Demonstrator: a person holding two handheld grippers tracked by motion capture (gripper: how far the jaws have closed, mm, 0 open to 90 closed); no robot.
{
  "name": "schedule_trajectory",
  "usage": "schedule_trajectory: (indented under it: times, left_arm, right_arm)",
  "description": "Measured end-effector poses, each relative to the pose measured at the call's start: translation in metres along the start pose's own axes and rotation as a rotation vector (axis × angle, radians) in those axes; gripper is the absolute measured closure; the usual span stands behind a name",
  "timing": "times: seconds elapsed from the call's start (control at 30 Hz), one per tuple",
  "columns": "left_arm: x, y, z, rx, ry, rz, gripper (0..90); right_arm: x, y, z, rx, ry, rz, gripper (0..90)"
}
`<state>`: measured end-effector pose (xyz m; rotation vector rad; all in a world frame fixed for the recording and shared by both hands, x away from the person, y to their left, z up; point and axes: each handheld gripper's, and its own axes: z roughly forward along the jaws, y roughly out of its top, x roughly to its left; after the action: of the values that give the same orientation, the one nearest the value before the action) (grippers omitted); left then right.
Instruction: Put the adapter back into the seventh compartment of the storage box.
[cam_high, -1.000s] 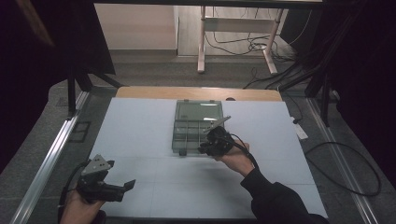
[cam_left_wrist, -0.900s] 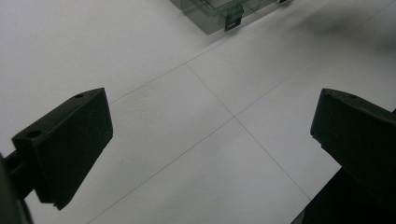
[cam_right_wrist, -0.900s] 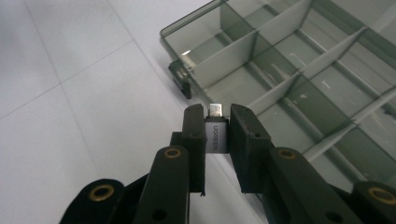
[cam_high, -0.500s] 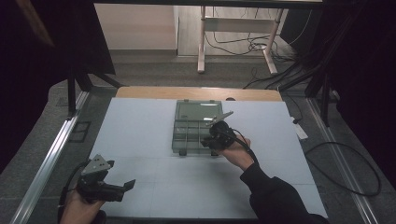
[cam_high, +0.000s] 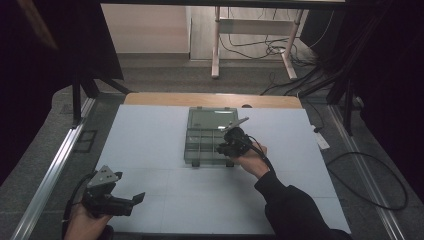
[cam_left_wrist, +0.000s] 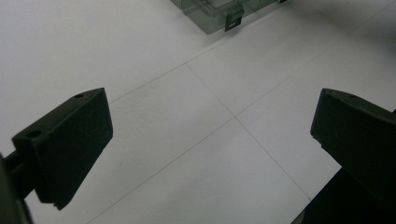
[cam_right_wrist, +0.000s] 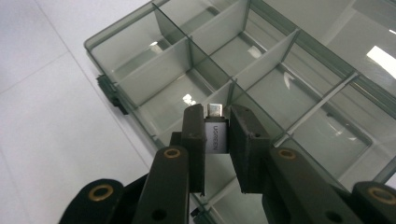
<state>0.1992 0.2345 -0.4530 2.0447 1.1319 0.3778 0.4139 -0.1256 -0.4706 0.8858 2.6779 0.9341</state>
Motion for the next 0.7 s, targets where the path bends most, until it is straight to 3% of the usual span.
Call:
schedule_trajectory:
  times: [0.43,0.7]
  left_arm:
    - [0.000,0.000,0.000,0.000,0.000,0.003,0.0]
    - [0.000,0.000,0.000,0.001,-0.001,0.005,0.0]
  right_arm:
    - [-0.005,-0.003,0.015,0.034,-0.022,0.005,75.4]
    - [-0.004,-0.003,0.013,0.022,0.000,0.015,70.9]
